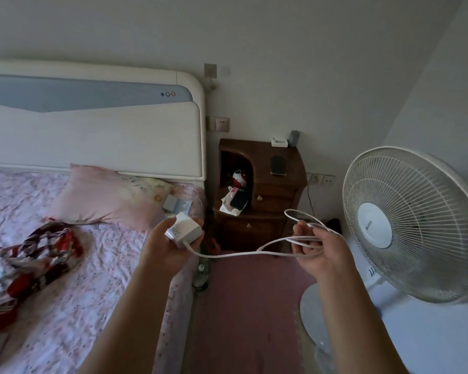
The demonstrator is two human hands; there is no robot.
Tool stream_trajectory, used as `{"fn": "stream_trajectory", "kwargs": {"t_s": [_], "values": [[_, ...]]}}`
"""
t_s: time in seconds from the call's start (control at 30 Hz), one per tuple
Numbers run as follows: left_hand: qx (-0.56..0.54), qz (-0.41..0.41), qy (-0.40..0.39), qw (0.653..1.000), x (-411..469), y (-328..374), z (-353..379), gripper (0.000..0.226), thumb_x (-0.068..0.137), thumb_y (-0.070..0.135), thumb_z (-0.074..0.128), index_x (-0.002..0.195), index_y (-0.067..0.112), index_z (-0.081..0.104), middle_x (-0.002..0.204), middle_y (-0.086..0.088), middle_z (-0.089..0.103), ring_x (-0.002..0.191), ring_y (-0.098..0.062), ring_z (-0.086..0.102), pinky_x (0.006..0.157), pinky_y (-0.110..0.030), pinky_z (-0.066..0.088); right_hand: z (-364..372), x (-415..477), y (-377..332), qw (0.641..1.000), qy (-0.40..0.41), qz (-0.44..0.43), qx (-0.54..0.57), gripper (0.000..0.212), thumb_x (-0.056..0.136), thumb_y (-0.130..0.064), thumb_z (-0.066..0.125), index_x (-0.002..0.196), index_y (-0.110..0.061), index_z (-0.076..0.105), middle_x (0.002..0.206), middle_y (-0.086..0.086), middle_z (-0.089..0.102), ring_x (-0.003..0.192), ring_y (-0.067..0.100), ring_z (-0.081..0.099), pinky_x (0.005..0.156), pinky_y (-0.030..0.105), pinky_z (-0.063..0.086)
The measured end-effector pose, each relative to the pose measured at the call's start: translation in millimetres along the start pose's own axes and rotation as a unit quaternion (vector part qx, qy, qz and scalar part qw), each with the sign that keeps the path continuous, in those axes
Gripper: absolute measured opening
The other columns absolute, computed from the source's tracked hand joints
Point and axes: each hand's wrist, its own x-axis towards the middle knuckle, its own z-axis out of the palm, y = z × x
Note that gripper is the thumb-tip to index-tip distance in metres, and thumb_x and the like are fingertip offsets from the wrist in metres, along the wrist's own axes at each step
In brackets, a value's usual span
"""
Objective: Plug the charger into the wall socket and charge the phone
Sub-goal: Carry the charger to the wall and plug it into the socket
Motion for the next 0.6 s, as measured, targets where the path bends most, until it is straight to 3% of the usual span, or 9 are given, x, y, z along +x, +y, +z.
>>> {"fn": "stream_trajectory", "kwargs": {"t_s": [0.2,0.3,0.37,0.5,0.6], "values": [[0.001,0.019,0.018,1.000,39,-10,35,0.047,0.089,0.018,0.049,0.134,0.005,0.041,0.131,-0.021,0.052,0.120,-0.032,0.055,0.089,-0.045,0.051,10,44,-36,1.000,-0.003,0.017,0.009,0.019,0.098,-0.008,0.043,0.086,-0.006,0.059,0.085,0.006,0.066,0.078,0.018,0.064,0.084,0.034,0.049],[0.003,0.024,0.012,1.000,55,-19,51,0.040,0.089,0.018,0.048,0.127,0.004,0.045,0.125,-0.022,0.055,0.110,-0.032,0.060,0.080,-0.044,0.056,14,64,-54,1.000,-0.009,0.021,0.007,0.019,0.097,-0.007,0.044,0.085,-0.007,0.059,0.085,0.007,0.067,0.078,0.019,0.065,0.090,0.036,0.050],[0.002,0.023,0.000,1.000,64,-24,58,0.034,0.089,0.018,0.048,0.119,0.002,0.048,0.117,-0.022,0.058,0.102,-0.031,0.063,0.073,-0.046,0.058,17,76,-64,1.000,-0.015,0.023,0.004,0.018,0.097,-0.006,0.045,0.087,-0.007,0.060,0.085,0.007,0.067,0.078,0.019,0.065,0.083,0.035,0.052],[0.004,0.020,0.016,1.000,84,-29,69,0.032,0.088,0.018,0.050,0.116,0.002,0.050,0.123,-0.020,0.056,0.109,-0.031,0.061,0.076,-0.049,0.056,20,96,-80,1.000,-0.017,0.025,0.003,0.017,0.097,-0.007,0.045,0.088,-0.007,0.060,0.085,0.006,0.068,0.079,0.018,0.066,0.077,0.034,0.052],[0.005,0.020,0.016,1.000,101,-28,76,0.028,0.087,0.018,0.051,0.109,0.001,0.053,0.118,-0.021,0.058,0.100,-0.032,0.064,0.076,-0.049,0.055,25,111,-88,1.000,-0.015,0.024,0.000,0.018,0.096,-0.006,0.045,0.086,-0.007,0.060,0.084,0.006,0.067,0.078,0.018,0.065,0.079,0.034,0.051]]}}
